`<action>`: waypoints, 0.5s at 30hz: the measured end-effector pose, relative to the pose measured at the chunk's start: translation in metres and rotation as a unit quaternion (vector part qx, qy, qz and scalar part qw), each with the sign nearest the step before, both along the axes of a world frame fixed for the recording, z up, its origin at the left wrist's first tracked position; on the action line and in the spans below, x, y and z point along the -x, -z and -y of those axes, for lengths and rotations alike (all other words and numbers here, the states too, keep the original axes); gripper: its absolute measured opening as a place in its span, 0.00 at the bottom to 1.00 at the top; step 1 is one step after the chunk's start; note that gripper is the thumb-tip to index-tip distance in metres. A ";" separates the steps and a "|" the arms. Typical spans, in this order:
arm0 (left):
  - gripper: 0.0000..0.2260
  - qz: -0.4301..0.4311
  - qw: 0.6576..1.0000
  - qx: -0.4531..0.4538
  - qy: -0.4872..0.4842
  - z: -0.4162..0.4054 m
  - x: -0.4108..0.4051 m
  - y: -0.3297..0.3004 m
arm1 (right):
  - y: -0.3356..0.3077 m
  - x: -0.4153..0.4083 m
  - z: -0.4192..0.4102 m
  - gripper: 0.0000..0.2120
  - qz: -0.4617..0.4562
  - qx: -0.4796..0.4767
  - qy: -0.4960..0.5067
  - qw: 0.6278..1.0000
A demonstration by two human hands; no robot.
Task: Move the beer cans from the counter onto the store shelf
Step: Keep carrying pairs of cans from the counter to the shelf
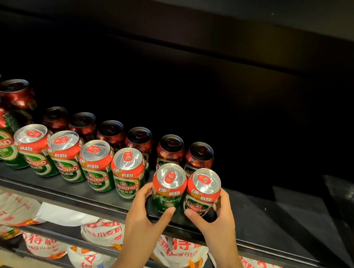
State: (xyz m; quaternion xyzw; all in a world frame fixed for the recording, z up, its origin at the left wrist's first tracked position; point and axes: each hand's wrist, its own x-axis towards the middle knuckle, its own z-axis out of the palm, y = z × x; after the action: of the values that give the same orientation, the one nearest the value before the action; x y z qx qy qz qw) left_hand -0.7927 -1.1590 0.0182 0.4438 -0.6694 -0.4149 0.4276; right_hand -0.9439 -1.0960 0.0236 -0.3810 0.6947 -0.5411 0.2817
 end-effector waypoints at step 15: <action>0.29 0.001 1.000 0.003 0.015 0.002 -0.003 0.002 | -0.004 -0.001 0.000 0.31 -0.007 0.000 0.001 1.000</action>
State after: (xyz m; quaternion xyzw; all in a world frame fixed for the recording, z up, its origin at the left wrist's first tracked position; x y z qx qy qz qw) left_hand -0.7896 -1.1611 0.0158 0.4324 -0.6776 -0.4192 0.4221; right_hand -0.9433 -1.0961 0.0272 -0.3846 0.6968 -0.5388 0.2762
